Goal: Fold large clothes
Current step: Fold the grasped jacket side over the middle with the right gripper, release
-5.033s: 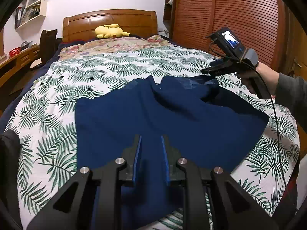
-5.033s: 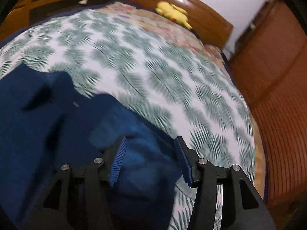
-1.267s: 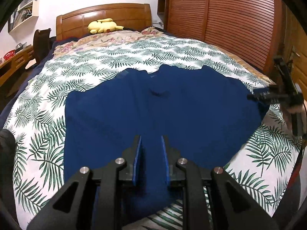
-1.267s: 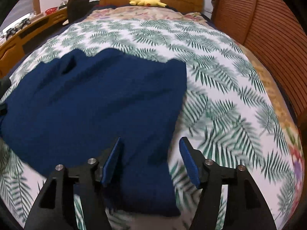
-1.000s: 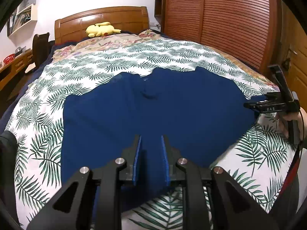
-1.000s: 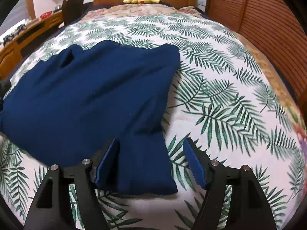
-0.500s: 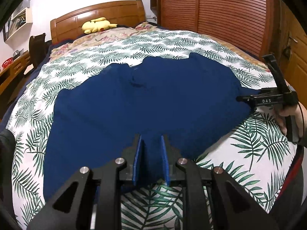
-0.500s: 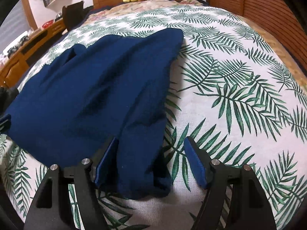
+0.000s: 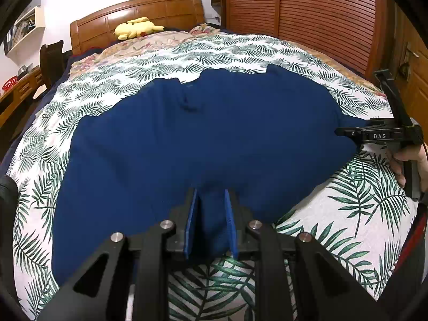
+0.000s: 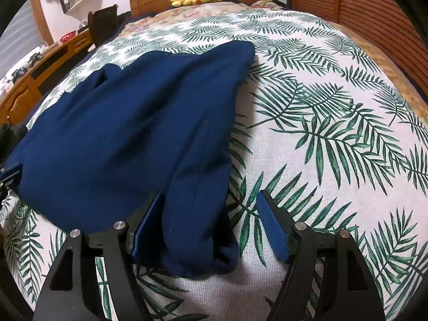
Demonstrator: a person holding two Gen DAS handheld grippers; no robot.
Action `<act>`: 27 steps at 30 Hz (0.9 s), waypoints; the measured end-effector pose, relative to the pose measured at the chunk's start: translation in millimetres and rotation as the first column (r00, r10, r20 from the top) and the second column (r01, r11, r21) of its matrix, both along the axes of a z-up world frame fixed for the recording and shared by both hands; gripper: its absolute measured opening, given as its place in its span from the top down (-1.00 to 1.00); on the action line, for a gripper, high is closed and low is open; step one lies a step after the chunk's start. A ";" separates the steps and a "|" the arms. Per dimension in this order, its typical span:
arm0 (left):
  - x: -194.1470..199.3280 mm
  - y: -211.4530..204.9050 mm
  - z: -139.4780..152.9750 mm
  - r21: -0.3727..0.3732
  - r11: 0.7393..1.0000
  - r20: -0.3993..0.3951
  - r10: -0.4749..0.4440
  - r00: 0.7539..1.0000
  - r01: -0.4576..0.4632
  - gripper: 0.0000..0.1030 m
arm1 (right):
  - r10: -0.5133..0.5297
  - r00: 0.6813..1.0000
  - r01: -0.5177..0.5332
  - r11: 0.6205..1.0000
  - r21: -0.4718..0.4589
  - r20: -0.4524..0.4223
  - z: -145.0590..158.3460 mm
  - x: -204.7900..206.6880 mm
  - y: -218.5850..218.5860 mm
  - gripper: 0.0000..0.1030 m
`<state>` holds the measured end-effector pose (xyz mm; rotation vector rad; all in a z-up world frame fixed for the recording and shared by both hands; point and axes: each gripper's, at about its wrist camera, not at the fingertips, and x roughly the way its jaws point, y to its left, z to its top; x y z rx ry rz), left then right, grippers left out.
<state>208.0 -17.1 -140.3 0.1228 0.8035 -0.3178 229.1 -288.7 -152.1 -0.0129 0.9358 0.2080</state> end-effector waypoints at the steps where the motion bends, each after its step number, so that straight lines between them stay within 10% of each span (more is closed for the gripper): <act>1: 0.4 -0.8 0.5 0.002 1.000 -0.002 0.001 1.000 -0.001 0.65 | 0.000 1.000 0.000 1.000 -0.006 0.002 0.3 -1.1 1.1 -0.40; 9: -3.6 2.6 21.7 -0.021 1.000 -0.003 0.022 1.000 -0.022 0.65 | 0.054 0.998 -0.055 0.998 -0.038 -0.027 12.4 -0.8 19.9 0.61; 27: -68.8 106.5 83.3 -0.086 0.987 0.138 0.146 0.980 -0.135 0.65 | 0.272 0.930 -0.246 0.960 -0.132 0.246 155.8 -6.5 163.0 0.78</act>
